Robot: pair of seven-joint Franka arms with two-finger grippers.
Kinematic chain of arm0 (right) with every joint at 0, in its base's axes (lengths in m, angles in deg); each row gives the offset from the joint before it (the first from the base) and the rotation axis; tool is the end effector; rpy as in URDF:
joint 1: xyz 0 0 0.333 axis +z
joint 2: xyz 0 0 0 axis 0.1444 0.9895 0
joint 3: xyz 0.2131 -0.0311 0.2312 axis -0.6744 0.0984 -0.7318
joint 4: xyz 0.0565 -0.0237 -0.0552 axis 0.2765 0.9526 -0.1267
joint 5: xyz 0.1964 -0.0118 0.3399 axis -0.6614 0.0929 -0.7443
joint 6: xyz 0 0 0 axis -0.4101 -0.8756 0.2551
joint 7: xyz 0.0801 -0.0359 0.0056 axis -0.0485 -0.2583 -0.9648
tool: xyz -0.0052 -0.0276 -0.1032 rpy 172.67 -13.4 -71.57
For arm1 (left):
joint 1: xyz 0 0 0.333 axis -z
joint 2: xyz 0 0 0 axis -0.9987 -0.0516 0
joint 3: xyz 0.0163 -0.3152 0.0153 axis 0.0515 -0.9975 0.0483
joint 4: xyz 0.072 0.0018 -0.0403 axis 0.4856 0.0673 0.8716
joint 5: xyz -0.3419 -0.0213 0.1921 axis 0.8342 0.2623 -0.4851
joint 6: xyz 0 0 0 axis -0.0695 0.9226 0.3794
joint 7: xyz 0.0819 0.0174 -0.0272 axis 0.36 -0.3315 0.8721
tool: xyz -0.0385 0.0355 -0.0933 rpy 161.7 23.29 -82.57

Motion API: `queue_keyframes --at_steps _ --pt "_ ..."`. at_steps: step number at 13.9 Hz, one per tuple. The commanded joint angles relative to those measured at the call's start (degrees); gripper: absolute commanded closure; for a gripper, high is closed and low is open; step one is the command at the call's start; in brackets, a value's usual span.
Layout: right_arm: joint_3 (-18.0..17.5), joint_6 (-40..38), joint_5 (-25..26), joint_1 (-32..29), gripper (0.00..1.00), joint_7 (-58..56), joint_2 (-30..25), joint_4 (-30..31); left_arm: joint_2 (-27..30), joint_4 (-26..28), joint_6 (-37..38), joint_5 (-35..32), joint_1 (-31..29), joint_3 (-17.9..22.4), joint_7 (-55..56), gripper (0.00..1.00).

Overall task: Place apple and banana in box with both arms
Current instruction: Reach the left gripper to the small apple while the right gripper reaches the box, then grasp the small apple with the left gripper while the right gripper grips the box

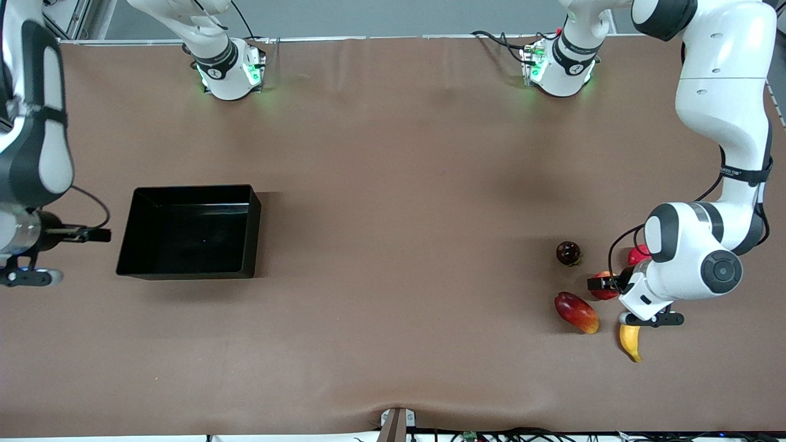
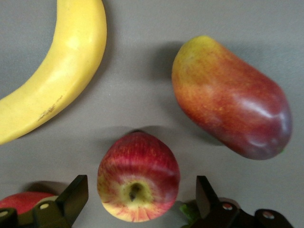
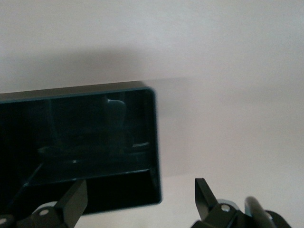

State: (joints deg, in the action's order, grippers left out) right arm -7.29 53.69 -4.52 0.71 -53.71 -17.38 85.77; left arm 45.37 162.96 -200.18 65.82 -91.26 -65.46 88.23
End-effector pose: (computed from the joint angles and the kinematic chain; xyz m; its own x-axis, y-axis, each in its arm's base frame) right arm 0.6479 -0.1321 0.4040 0.9680 -0.0700 -0.2410 -0.0429 -0.9924 0.1156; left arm 0.6986 0.0050 0.2217 0.9938 -0.0007 -0.1116 0.0003 -1.0000 0.0093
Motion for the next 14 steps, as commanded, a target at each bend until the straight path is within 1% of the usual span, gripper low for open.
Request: queue_keyframes --at_steps 1,2,4,6,7,8,9,10,11,12,13,14 --pt "-0.88 1.92 0.13 -3.03 0.00 -4.90 3.41 1.71 -1.03 -1.19 0.03 -2.58 0.27 0.13 0.31 0.00" --pt "-0.88 2.01 -0.31 -4.09 0.00 -7.63 4.90 1.79 -1.12 -1.19 -0.06 -2.58 0.09 0.13 0.31 0.00" --pt "-0.97 4.02 -2.67 -4.63 0.00 -8.53 5.88 4.24 -1.82 -1.19 -0.15 -2.58 0.00 0.13 0.31 0.00" --pt "-0.97 8.76 -5.13 -5.42 0.00 -8.71 5.36 10.73 -2.00 -1.19 -0.32 -2.67 0.00 0.13 0.13 0.00" --pt "-1.05 9.21 -5.23 -5.50 0.18 -8.71 5.27 12.15 -2.00 -1.19 -0.32 -2.67 0.00 0.13 -0.39 0.13" --pt "-1.06 9.48 -5.23 -5.85 0.36 -9.14 5.53 12.34 -2.00 -1.19 -0.32 -2.67 0.00 0.13 -0.40 0.18" --pt "-0.97 10.35 -5.23 -6.12 0.46 -9.84 5.79 12.69 -2.09 -1.11 -0.32 -2.67 0.00 0.21 -0.40 0.23" --pt "-1.05 11.58 -5.32 -6.82 0.64 -10.72 5.80 14.00 -2.17 -1.11 -0.32 -2.67 0.00 0.13 -0.40 0.35" --pt "-1.14 11.94 -5.76 -7.17 0.94 -11.16 5.62 14.71 -2.09 -1.11 -0.32 -2.67 0.00 0.21 -0.40 0.56" --pt "-1.14 11.59 -6.54 -6.91 1.00 -11.26 5.36 14.71 -1.91 -1.19 -0.32 -2.67 0.00 0.21 -0.31 0.75" --pt "-1.14 11.59 -6.55 -6.82 1.00 -11.26 5.36 14.63 -1.56 -1.19 -0.24 -2.67 0.35 0.21 -0.40 0.92" --pt "-1.14 11.59 -6.64 -7.08 1.00 -11.26 5.36 14.54 -1.38 -1.28 -0.06 -2.67 0.44 0.21 -0.40 1.00"
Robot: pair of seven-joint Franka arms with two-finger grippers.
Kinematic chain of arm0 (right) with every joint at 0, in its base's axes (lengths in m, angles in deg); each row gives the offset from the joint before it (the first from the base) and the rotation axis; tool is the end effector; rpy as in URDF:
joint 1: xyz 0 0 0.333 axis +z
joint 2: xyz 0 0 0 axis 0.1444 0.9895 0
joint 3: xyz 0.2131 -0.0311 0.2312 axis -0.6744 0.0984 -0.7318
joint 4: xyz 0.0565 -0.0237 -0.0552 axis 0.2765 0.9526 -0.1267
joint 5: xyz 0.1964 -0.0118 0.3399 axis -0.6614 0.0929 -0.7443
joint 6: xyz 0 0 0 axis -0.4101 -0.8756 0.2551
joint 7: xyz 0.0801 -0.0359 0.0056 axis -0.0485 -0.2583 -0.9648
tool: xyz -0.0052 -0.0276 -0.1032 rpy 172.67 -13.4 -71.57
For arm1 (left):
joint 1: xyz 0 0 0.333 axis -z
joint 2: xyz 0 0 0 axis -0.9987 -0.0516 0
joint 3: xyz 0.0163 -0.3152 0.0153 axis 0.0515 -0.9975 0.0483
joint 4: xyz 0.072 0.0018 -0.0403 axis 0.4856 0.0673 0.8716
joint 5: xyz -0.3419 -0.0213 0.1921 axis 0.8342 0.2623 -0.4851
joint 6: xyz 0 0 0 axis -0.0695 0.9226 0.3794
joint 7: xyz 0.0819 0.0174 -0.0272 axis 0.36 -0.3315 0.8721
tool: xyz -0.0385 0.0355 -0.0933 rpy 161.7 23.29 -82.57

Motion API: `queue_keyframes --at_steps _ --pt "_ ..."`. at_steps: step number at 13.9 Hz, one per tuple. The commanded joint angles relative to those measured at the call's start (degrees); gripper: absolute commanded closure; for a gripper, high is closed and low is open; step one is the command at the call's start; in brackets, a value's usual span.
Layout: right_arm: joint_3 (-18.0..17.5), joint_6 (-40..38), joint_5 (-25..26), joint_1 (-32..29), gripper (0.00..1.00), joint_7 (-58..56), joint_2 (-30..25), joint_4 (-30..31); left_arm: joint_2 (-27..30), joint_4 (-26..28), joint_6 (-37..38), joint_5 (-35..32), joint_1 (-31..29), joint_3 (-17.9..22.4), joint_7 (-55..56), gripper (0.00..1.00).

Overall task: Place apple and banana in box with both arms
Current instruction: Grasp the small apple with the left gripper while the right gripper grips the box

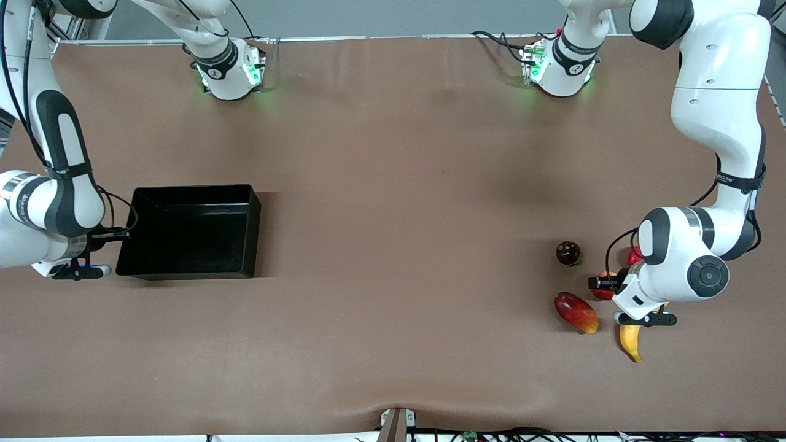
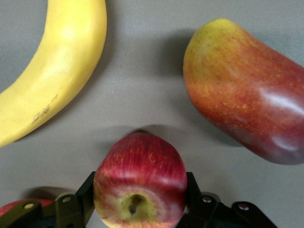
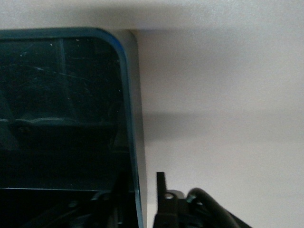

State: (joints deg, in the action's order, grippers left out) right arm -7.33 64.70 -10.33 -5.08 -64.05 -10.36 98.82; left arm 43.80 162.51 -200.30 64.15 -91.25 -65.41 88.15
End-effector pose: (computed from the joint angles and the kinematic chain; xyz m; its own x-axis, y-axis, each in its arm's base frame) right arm 0.6006 -0.1796 0.2375 0.9267 0.0153 -0.3755 -0.0078 -0.9982 -0.0599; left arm 0.6979 0.0067 0.2060 0.9916 -0.0169 -0.1284 -0.0186 -0.9998 -0.0116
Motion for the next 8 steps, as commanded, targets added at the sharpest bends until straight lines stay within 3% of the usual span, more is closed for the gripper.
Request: queue_keyframes --at_steps 1,4,8 --pt "-1.10 0.50 -0.83 -1.12 1.00 -0.74 -1.67 1.40 0.36 -1.01 0.33 -0.99 0.51 0.26 -0.06 1.00" --pt "-1.28 -3.87 -1.09 -0.60 1.00 -0.39 -1.76 -1.66 3.60 -0.92 1.11 -3.01 -0.45 0.26 -2.86 1.00" --pt "-3.30 -21.79 -6.35 0.98 1.00 0.49 -1.84 -11.94 10.10 -0.92 8.48 -2.58 -0.19 -0.18 -2.16 1.00"
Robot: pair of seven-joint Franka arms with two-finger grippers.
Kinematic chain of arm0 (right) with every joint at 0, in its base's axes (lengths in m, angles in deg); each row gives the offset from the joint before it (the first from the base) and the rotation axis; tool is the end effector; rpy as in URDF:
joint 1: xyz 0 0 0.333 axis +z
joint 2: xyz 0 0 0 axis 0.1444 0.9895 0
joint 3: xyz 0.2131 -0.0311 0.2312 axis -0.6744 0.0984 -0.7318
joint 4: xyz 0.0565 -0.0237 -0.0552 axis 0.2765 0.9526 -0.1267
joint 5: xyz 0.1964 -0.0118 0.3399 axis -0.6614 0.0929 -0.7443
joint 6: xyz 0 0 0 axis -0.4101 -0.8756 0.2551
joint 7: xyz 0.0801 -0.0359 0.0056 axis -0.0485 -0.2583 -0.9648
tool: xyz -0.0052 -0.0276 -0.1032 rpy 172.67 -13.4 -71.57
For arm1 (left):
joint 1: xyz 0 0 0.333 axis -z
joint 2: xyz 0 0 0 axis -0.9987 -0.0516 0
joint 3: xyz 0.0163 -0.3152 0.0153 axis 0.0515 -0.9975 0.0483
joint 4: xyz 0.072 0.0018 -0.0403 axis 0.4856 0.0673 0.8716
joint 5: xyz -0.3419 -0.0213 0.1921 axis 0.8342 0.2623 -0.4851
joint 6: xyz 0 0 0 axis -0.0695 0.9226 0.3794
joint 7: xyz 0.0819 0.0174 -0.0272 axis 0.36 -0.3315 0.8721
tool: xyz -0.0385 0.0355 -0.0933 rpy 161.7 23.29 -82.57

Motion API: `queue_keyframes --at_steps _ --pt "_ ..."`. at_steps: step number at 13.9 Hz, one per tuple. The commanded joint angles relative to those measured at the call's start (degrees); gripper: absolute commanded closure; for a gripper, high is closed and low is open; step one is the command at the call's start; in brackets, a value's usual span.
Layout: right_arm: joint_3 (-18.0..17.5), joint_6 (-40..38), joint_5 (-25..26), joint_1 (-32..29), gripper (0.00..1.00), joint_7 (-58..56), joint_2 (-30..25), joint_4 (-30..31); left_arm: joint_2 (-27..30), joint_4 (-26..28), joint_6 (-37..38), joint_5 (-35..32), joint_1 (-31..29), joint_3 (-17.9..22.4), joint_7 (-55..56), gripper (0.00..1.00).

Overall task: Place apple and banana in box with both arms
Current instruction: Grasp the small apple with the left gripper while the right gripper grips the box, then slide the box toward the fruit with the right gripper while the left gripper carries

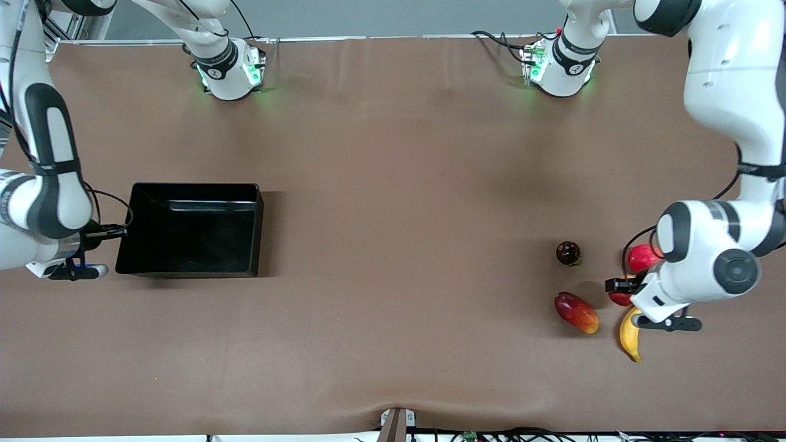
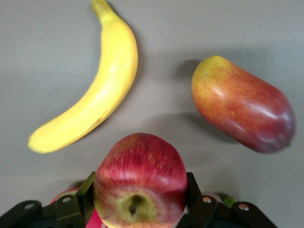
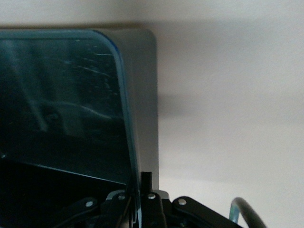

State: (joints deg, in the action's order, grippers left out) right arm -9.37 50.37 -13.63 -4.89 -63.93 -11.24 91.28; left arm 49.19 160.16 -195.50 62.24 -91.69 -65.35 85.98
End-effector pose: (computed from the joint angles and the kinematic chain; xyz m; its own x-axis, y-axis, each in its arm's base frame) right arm 0.6141 -0.1536 0.2898 0.8930 0.0498 -0.4473 -0.0195 -0.9886 -0.1491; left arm 0.7077 0.0167 0.2836 0.9952 -0.0572 -0.0797 -0.0612 -0.9969 -0.0488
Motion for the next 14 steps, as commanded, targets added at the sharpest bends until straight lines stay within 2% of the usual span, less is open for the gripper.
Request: queue_keyframes --at_steps 1,5,9,11,12,14 --pt "-1.26 -9.85 -3.94 2.37 1.00 1.33 -1.05 -5.90 6.12 1.43 5.53 -0.49 0.25 -0.33 0.01 1.00" --pt "-1.34 -12.77 -7.98 9.74 1.00 5.10 -1.49 -6.70 10.78 0.99 10.55 -0.23 1.13 -1.64 1.50 1.00" --pt "-1.26 -11.55 -14.56 18.10 1.00 18.02 -1.32 -6.18 12.29 0.82 12.40 -0.40 1.65 -7.61 9.05 1.00" --pt "-1.26 -8.66 -19.23 23.00 1.00 21.62 -1.23 -4.08 12.82 0.99 12.49 -0.49 2.18 -10.60 14.05 1.00" --pt "-1.26 -5.34 -19.68 26.34 1.00 22.60 -1.49 -2.85 12.73 1.08 12.49 -0.49 2.62 -12.26 16.60 1.00" --pt "-1.26 -1.28 -21.69 30.84 1.00 26.71 -1.14 -2.66 12.47 1.34 12.49 -0.84 5.77 -13.16 23.44 1.00"
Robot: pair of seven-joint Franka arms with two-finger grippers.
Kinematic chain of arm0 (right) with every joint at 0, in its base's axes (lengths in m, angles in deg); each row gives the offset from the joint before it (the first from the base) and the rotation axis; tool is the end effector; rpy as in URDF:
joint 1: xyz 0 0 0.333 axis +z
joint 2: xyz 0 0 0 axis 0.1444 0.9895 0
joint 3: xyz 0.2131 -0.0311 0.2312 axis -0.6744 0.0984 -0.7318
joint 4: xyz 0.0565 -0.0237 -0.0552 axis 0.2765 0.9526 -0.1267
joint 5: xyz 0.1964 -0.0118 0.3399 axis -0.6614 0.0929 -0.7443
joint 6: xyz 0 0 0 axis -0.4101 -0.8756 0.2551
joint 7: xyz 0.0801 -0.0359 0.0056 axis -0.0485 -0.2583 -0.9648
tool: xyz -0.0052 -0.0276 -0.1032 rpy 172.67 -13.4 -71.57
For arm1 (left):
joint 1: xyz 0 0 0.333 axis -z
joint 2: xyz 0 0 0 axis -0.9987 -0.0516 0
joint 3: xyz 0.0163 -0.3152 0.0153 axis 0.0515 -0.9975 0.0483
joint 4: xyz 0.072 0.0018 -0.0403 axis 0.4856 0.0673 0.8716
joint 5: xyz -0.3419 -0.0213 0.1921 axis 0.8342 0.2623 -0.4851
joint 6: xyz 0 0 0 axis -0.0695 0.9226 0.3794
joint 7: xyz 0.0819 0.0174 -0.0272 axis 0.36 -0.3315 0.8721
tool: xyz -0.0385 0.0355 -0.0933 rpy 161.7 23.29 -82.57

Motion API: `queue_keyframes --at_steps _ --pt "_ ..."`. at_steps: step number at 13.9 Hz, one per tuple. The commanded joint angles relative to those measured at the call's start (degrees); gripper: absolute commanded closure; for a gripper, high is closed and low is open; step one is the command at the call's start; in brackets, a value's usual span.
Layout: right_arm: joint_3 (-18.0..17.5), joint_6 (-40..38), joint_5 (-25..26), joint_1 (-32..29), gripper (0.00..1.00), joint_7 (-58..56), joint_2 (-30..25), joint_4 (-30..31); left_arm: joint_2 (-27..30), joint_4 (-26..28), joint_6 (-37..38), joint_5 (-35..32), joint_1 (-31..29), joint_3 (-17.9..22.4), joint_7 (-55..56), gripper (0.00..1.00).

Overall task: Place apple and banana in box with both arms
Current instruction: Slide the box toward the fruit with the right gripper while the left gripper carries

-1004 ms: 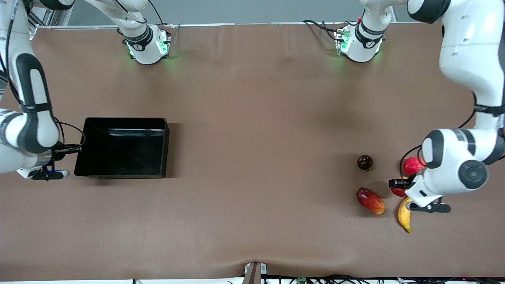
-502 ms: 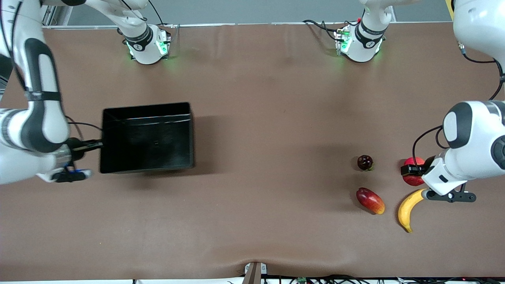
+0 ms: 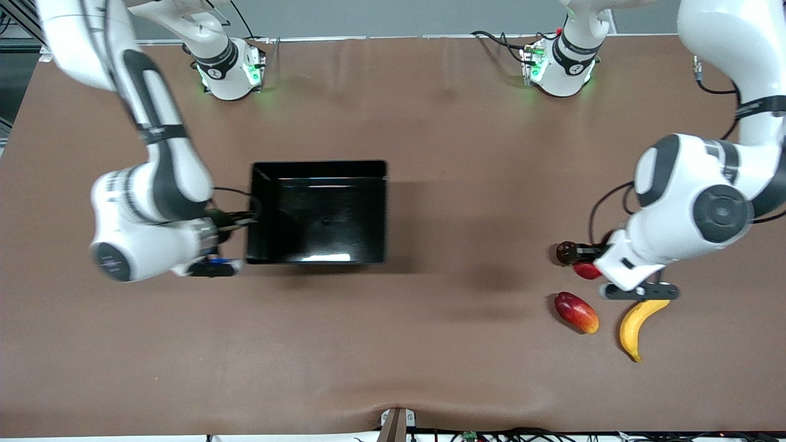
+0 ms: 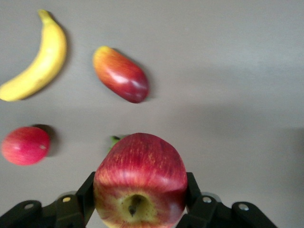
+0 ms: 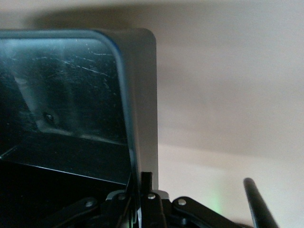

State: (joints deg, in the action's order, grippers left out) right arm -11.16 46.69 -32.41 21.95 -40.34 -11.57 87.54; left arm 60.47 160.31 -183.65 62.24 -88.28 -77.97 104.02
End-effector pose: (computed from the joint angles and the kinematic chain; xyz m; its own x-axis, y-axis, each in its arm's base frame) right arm 0.6159 0.1932 0.3241 0.8595 0.0906 -0.5030 -0.0479 -0.9655 -0.2559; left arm 0.6645 -0.1477 0.4130 0.9971 0.0087 -0.0755 0.0088 -1.0000 0.0012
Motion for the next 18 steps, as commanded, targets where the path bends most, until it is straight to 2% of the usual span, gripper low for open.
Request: queue_keyframes --at_steps 1,6,10,11,12,13,15,18 --pt "0.54 4.52 -3.80 6.19 1.00 4.89 -0.63 1.17 1.09 1.19 0.63 -1.02 4.38 -0.55 8.22 1.00" --pt "0.62 20.67 -5.73 17.97 1.00 13.58 1.73 4.42 0.13 3.47 -0.07 -1.19 11.07 -0.55 20.01 1.00" --pt "0.62 28.61 -5.91 22.12 1.00 19.22 5.78 4.33 0.39 8.92 -3.32 -1.19 14.15 -0.55 25.73 1.00" --pt "0.62 28.71 -5.91 22.04 0.91 20.45 6.05 4.33 0.56 9.80 -3.32 -1.19 14.77 -0.55 26.52 1.00" --pt "0.62 28.18 -5.91 21.60 0.36 21.33 6.05 4.25 0.65 10.59 -3.58 -1.19 15.56 -0.55 27.66 1.00" --pt "0.62 27.92 -5.74 21.34 0.00 21.78 5.70 4.25 0.56 11.47 -4.63 -1.19 16.44 -0.55 29.15 1.00" --pt "0.89 26.70 -5.74 21.16 0.00 21.69 4.65 3.72 0.04 13.40 -7.70 -1.19 18.80 -0.55 33.19 1.00" --pt "1.59 11.98 -5.30 17.13 0.00 21.69 2.71 -2.58 -1.89 14.82 -11.84 -1.28 22.06 -0.46 37.16 1.00"
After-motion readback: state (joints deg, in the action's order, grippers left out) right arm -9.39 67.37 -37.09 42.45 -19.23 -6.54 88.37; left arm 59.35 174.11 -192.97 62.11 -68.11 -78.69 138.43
